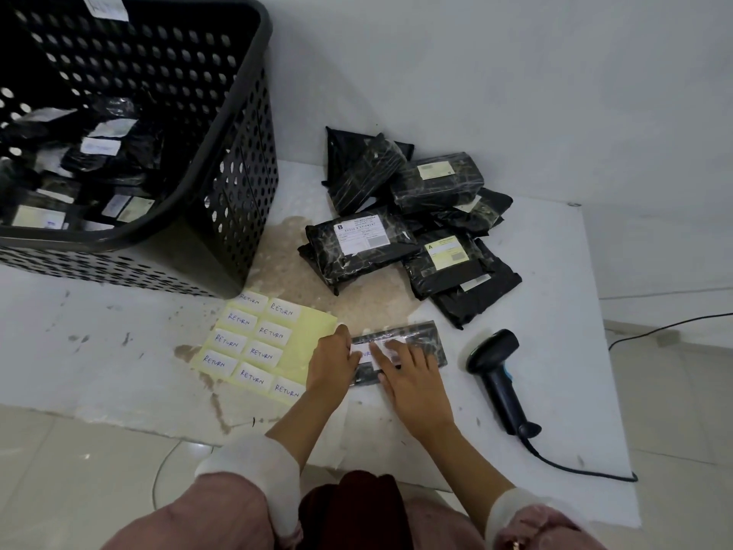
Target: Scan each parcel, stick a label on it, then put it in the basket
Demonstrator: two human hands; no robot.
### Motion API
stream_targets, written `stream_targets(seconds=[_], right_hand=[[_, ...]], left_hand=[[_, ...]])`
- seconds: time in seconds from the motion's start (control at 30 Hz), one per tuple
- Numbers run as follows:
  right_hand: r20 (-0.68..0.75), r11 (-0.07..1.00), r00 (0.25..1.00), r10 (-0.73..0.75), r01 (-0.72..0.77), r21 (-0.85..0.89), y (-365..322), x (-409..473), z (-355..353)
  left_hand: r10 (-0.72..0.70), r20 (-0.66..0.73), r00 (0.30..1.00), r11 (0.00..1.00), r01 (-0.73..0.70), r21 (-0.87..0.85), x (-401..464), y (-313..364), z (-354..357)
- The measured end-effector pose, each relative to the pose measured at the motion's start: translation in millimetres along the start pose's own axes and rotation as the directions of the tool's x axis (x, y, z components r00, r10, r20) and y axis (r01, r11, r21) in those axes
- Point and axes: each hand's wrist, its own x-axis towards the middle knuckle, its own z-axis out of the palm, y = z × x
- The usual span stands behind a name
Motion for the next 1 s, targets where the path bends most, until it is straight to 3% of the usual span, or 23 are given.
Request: stream_targets(seconds=[0.57,0.77,1.0], right_hand=[[0.173,0.986,0.978,0.115,-0.133,0.098,-15,6,-6],[0.188,0.994,0.982,0.013,-0.034,0.107,-5,-5,-6],[0.239,0.992,0.968,0.076,-0.098,0.078,-13,9,-9]], left_hand=[[0.041,0.034,0.999,0.998,-0.039,-0.055,-1,-5,-2],[0.060,0.024,0.998,0.987,-0.056,-0.154,-5,-8,-4],[0.023,-0.024,0.999,0.972,-0.028,-0.233,-9,-10,-6]])
